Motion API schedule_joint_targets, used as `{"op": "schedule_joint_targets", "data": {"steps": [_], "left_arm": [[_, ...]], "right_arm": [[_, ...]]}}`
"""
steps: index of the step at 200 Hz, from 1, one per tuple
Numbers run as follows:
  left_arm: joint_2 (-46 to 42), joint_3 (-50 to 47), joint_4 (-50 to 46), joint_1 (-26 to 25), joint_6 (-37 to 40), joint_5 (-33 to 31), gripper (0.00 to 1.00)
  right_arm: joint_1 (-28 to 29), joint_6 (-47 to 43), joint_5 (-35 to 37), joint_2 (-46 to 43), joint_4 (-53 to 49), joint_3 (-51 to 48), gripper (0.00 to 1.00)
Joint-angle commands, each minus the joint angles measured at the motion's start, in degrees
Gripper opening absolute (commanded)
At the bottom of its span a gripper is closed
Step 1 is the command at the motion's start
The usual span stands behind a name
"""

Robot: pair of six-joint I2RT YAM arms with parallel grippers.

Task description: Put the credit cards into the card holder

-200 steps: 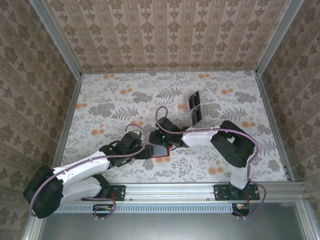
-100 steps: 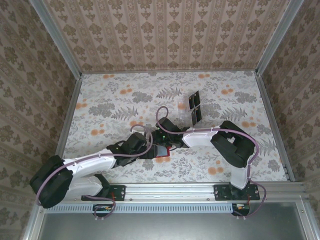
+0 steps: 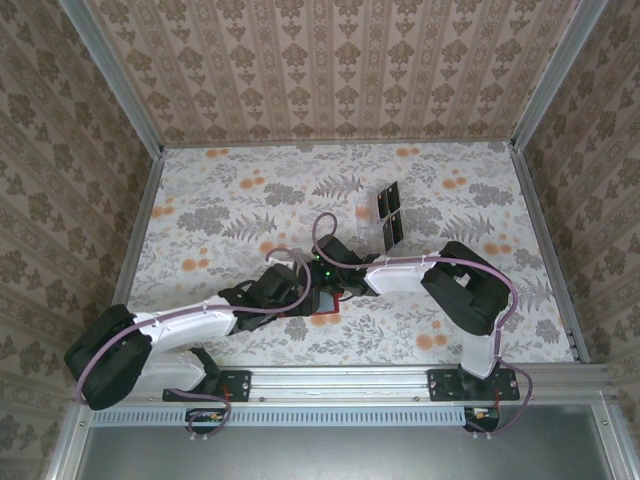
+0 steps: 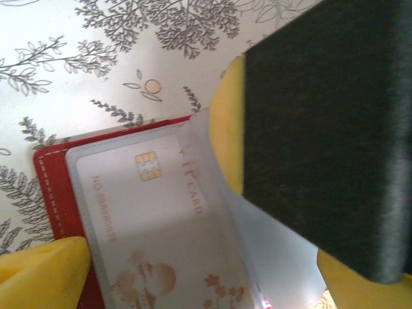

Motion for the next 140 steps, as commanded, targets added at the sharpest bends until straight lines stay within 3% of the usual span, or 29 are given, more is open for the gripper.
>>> {"op": "schedule_joint_targets", "data": {"steps": [1, 40, 87, 140], "left_arm": [[1.87, 2.26, 1.55, -0.39, 0.28, -0.50, 1.00], [3.55, 2.46, -1.37, -0.88, -0.52, -2.71, 1.00], [6.01, 5.18, -14.40, -0.85, -3.36, -8.57, 1.00], [7.69, 4.09, -14.83, -0.73, -5.03, -7.92, 1.00]], "right_arm": [[0.07, 0.97, -0.77, 1.34, -3.77, -1.98, 0.44], [-0.05, 0.90, -0.76, 1.00, -4.04, -1.82, 0.44], [-0.17, 0.63, -0.75, 0.02, -4.48, -1.34, 0.45], [-0.45, -0.77, 1.53, -5.52, -5.82, -2.10, 0.50]]}}
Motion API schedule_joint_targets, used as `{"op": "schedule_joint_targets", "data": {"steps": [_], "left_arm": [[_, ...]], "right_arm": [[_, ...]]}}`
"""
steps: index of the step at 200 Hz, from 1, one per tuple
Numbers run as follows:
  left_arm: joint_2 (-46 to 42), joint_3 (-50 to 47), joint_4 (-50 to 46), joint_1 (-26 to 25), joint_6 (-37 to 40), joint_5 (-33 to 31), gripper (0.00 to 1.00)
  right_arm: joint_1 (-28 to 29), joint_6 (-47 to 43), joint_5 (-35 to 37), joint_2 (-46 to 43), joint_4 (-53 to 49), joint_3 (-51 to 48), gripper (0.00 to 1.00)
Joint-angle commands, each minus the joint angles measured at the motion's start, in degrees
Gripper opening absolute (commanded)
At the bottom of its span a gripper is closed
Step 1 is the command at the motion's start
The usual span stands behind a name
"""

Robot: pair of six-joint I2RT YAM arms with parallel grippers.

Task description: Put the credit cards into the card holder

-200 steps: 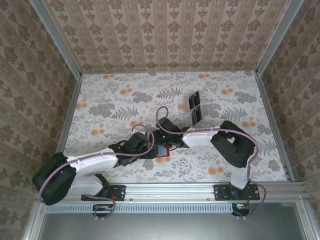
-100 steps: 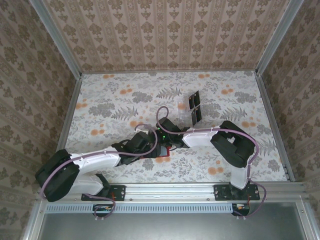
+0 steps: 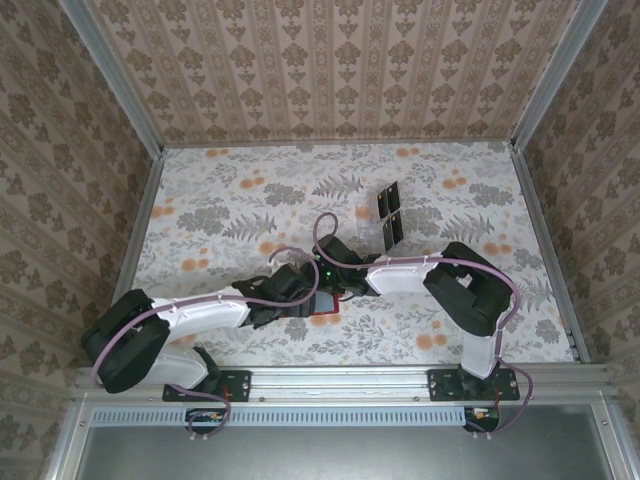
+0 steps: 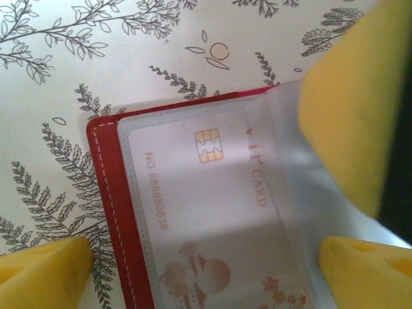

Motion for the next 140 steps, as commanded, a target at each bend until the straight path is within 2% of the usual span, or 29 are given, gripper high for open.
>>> {"op": "schedule_joint_targets", "data": {"steps": [1, 53, 140], "left_arm": [[0.80, -0.72, -5.08, 0.29, -2.48, -1.64, 1.00], [0.57, -1.40, -4.30, 0.23, -2.78, -1.63, 1.00], [0.13, -2.06, -3.66, 0.27, -2.83, -1.45, 1.00]], "right_arm": [[-0.24, -0.75, 1.84, -4.26, -4.65, -1.72, 0.50], [-0.22, -1.52, 5.29, -8.92, -6.82, -4.17, 0.51], [0.09, -1.40, 1.04, -2.68, -3.12, -2.88, 0.51]]}}
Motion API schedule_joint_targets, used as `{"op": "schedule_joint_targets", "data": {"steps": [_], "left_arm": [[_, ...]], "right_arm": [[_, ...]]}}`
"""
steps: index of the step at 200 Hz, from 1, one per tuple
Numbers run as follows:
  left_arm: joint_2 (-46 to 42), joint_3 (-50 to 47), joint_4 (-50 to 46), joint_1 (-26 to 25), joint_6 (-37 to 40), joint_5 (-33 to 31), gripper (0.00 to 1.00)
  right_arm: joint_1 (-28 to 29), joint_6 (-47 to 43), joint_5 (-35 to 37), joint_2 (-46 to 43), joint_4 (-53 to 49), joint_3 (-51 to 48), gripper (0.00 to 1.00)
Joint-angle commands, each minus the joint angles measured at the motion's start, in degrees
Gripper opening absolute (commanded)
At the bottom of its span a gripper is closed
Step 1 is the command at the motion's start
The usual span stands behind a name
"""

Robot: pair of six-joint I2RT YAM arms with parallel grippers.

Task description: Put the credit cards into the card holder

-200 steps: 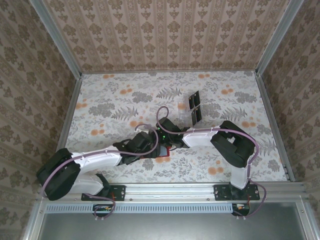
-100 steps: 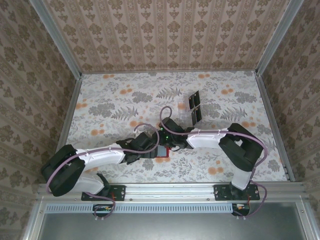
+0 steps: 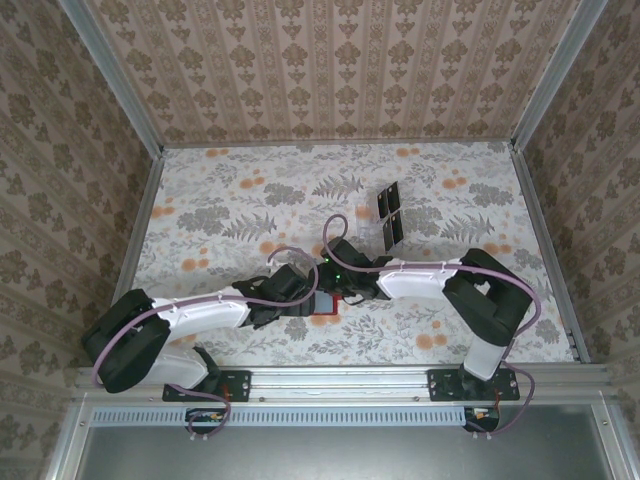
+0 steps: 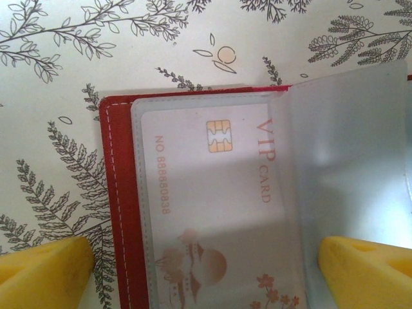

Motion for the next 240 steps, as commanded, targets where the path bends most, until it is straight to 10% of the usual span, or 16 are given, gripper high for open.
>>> {"op": "schedule_joint_targets", "data": {"steps": [1, 103, 240], "left_arm": [[0.15, -1.87, -3.90, 0.24, -1.63, -1.03, 1.00], [-2.12, -2.31, -3.48, 0.48, -1.01, -0.90, 1.00], [-31.54, -4.46, -14.58, 10.63, -0.39, -1.48, 1.00]], "right_arm": [[0.11, -0.99, -2.04, 2.68, 1.01, 0.94, 0.51], [0.83, -3.14, -6.71, 2.74, 5.04, 2.29, 0.43], [6.22, -1.14, -5.82, 9.86, -1.55, 15.18, 0.52]]}}
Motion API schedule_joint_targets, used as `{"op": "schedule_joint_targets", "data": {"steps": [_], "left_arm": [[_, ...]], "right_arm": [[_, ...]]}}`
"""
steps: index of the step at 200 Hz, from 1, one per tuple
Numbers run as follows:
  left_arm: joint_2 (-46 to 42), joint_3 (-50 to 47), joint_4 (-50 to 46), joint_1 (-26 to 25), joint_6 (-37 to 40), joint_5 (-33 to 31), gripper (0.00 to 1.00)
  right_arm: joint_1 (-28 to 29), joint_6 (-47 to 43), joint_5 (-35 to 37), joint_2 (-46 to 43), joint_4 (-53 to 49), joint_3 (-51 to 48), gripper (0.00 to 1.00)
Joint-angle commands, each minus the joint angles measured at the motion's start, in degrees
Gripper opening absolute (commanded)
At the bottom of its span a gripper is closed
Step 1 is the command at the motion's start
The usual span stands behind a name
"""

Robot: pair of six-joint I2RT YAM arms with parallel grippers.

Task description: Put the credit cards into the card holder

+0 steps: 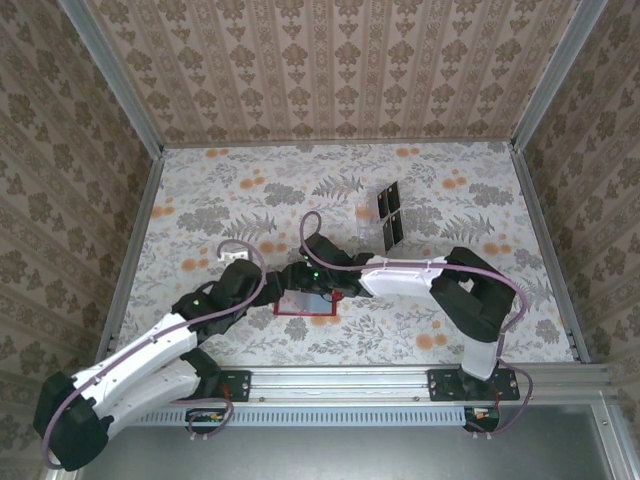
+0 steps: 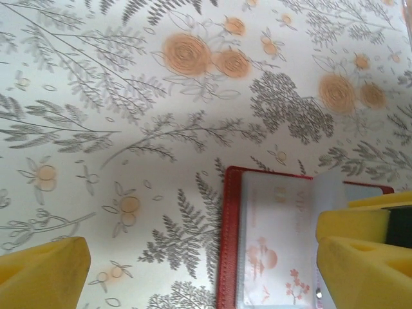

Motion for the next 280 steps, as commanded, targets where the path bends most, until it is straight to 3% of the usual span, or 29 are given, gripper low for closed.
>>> {"op": "schedule_joint_targets", "data": {"steps": [1, 69, 148, 203, 251, 280], "left_arm": [[-1.06, -1.27, -2.12, 0.60, -0.31, 1.08, 1.00], [-4.25, -2.96, -2.28, 2.61, 0.12, 3.19, 1.00], [-1.67, -4.56, 1.32, 4.50, 1.49, 6.72, 1.00], [5.36, -3.55, 5.65, 5.09, 3.16, 9.24, 1.00], [10.92, -1.98, 8.63, 6.18, 4.72, 10.80, 1.00], [13.10, -1.13, 9.40, 6.78, 5.45, 11.61, 1.00]], "right_arm": [[1.78, 0.25, -0.49, 4.87, -2.27, 4.74, 0.52], [2.32, 0.88, -0.39, 10.06, -3.66, 9.02, 0.52], [-2.83, -8.30, 3.40, -6.30, -13.02, 10.89, 0.52], [-13.61, -17.00, 13.46, -9.24, -31.71, 16.05, 0.48], [-19.92, -25.46, 26.69, -2.83, -41.82, 25.63, 0.30], [-21.95, -29.22, 31.68, 2.45, -44.98, 31.49, 0.25]]}}
